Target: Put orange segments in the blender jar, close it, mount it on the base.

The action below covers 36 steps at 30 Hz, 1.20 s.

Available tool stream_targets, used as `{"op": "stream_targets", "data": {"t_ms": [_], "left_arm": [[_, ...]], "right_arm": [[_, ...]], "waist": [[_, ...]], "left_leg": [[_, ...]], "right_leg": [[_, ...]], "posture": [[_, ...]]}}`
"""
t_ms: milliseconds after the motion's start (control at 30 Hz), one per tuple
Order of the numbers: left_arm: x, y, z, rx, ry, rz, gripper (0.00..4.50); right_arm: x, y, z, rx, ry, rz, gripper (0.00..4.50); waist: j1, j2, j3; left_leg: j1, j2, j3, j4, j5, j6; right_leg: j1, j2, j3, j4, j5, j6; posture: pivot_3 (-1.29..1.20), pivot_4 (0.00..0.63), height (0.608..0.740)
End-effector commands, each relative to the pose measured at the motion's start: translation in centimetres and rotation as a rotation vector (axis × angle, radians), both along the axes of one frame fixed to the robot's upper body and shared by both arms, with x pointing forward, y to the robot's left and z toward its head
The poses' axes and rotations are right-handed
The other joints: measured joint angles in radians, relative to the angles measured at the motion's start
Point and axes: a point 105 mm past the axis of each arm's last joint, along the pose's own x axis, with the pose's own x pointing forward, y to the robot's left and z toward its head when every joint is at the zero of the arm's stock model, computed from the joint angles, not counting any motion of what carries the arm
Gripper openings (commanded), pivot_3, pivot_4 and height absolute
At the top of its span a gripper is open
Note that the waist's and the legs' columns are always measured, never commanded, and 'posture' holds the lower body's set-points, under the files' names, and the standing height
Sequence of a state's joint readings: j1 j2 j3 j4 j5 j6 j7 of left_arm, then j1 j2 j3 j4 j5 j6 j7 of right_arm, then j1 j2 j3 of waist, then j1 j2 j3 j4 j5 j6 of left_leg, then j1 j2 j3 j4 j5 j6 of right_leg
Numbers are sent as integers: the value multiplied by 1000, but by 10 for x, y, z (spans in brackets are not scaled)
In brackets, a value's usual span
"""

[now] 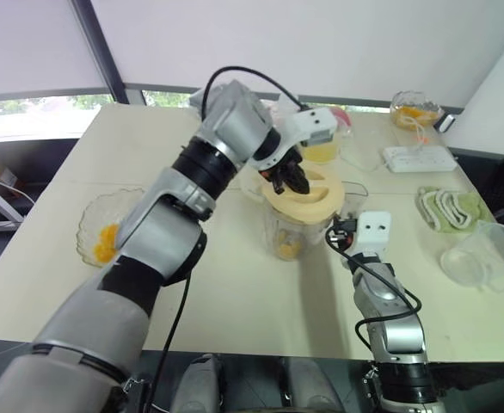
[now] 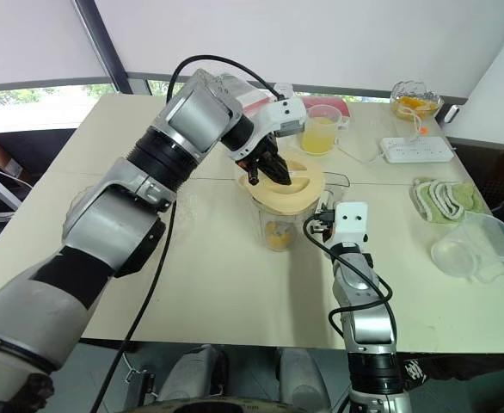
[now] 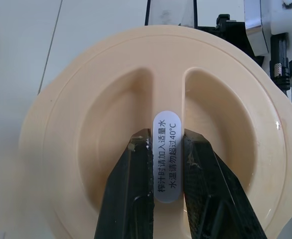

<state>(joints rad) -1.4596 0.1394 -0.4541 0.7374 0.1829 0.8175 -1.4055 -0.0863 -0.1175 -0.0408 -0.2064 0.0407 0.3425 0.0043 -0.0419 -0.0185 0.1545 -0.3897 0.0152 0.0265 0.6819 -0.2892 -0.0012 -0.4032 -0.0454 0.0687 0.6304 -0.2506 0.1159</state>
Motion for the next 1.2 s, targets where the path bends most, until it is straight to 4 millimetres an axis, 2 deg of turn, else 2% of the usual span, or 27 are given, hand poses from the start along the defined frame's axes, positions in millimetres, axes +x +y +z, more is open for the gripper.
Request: {"op": "stream_targets", "data": {"t_ms": [33, 267, 467, 633, 800, 900, 1033, 1200], "left_arm": [[17, 26, -27, 80, -16, 132, 732], [16, 24, -21, 40, -58, 79, 4202], [19, 22, -6, -8, -110, 62, 4202], [24, 23, 22, -63, -180, 55, 4202], [29, 29, 50, -132, -246, 62, 4202], [28, 32, 61, -157, -295, 35, 4202], [26, 38, 74, -217, -279, 60, 4202], [28, 47, 93, -308, -288, 120, 4202]], "right_arm": [[-3, -1, -1, -34, -1, 3, 832], [-4, -3, -1, -42, 0, 5, 832], [-4, -3, -1, -44, 2, 7, 832], [-3, -2, -1, -45, 3, 9, 832], [-3, -3, -1, -46, 3, 11, 832], [-3, -3, -1, -47, 3, 14, 832], [-2, -4, 0, -51, 0, 15, 832], [-1, -5, 0, -58, 1, 29, 832]], "waist": [[0, 0, 0], [-3, 0, 0], [-2, 0, -1], [-2, 0, 1], [-2, 1, 5], [-2, 1, 5], [-3, 2, 5], [-2, 2, 5]], "left_leg": [[0, 0, 0, 0, 0, 0], [0, 1, 0, 0, 0, 0], [0, 1, 0, 0, 0, 0], [-1, 1, 0, 0, 0, 0], [-6, 0, 1, 0, 0, 0], [-11, 0, 1, -1, 0, 0], [-18, -1, 1, 0, 0, 0], [-19, 0, 1, -1, 0, 0]], "right_leg": [[0, 0, 0, 0, 0, 0], [0, 0, 0, 0, 0, 0], [0, 0, 0, 0, 0, -1], [-2, 0, 0, -1, 0, -1], [-7, 0, 0, 0, 0, 0], [-11, 0, 0, 0, 0, 1], [-20, 0, 0, 1, 2, 4], [-21, 1, 0, 2, 3, 5]], "posture": [[0, 150, 740], [0, 150, 740], [0, 150, 740], [0, 150, 740], [0, 150, 740], [0, 150, 740], [0, 150, 740], [0, 150, 740]]}}
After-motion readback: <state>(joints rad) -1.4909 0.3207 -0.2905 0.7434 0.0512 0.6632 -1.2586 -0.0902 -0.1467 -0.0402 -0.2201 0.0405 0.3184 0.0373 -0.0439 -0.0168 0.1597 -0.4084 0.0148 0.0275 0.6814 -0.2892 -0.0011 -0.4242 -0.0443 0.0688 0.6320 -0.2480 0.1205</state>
